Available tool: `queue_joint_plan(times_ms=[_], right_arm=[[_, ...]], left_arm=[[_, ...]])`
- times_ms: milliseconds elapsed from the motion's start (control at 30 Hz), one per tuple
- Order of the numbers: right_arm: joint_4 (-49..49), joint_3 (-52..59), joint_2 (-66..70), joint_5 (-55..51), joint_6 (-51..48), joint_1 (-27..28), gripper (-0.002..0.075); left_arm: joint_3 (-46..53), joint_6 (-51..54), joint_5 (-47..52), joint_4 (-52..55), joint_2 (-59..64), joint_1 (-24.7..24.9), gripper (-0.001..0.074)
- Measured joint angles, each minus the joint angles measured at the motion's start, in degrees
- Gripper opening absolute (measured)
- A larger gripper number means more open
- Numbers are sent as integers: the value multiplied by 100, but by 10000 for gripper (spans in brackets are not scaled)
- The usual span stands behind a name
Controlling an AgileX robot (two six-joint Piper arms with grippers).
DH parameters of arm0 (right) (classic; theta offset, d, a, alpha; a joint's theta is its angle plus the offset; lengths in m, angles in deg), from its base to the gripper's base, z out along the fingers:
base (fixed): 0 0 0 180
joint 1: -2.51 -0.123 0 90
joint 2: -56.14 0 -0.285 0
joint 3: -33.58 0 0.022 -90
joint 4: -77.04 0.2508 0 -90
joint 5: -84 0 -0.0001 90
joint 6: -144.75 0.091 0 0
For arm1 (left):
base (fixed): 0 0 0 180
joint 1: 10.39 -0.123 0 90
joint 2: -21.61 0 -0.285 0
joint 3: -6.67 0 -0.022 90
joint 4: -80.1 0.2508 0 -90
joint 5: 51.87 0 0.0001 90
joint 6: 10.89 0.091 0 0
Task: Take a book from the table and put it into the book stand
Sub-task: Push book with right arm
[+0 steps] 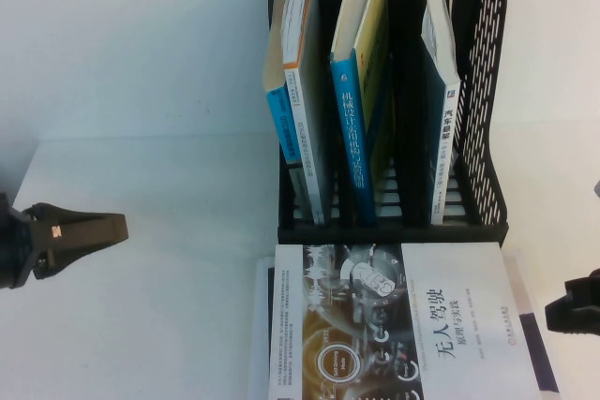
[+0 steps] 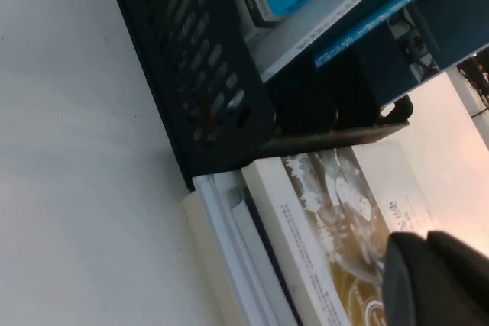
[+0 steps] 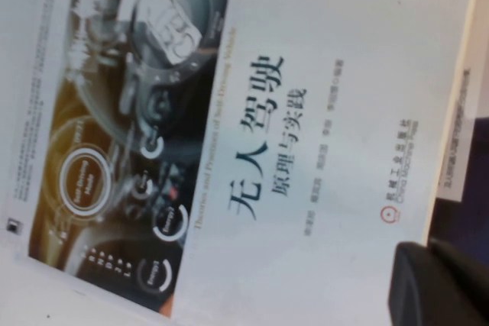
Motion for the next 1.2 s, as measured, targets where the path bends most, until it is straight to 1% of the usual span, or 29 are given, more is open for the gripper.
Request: queue_joint_plan(times_ms=[133, 267, 400, 533, 633, 700, 767, 833, 933, 1100, 1200], right_arm=[[0, 0, 292, 10, -32, 0, -3], [10, 0, 451, 33, -40, 0, -3], [22, 0, 463, 33, -45, 0, -3], [22, 0, 463, 33, -45, 0, -3], [29, 0, 463, 33, -45, 0, -3], [29, 0, 463, 33, -45, 0, -3], [29, 0, 463, 23, -45, 0, -3], [43, 0, 463, 11, -45, 0, -3], [88, 0, 463, -43, -45, 0, -3], [88, 0, 463, -80, -45, 0, -3], [88, 0, 463, -80, -53, 0, -3]], left_arm=[[84, 133, 0, 0, 0, 72, -4], [105, 353, 65, 0, 4, 503, -4], [105, 377, 446, 0, 4, 969, -4], [92, 16, 951, 0, -6, 1182, -4], [-5, -372, 1312, 0, -25, 1192, -4], [-104, -626, 1375, 0, -28, 1192, -4], [-311, -1296, 1194, 0, -28, 1206, -4], [-595, -2026, 743, 0, -28, 1206, -4], [-1251, -2684, 124, 0, -28, 1220, -4], [-2246, -3013, -110, 0, -41, 1224, -4], [-2456, -3087, -161, 0, -41, 1224, -4]])
